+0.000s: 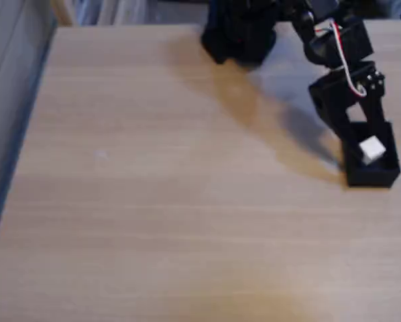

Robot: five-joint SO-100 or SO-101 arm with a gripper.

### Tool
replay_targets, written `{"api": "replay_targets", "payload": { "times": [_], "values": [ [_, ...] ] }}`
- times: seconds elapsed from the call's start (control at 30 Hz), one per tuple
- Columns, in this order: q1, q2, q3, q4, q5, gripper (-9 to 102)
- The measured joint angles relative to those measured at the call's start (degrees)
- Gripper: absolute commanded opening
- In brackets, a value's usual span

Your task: Pick a white block and place it in the black box.

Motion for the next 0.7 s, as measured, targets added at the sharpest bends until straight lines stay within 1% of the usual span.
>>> {"api": "replay_targets", "payload": {
  "times": [0.1,0.23,0.47,0.7],
  "values": [
    [-1.0,-0.2,-1.1,1.8,-0.7,4],
    [-1.0,-0.2,-2.5,4.6,-0.6,10],
    [-2.2,-0.2,-4.8,10.9,3.7,22],
    [-3.3,-0.2,-6.8,15.9,6.4,23]
  ]
}}
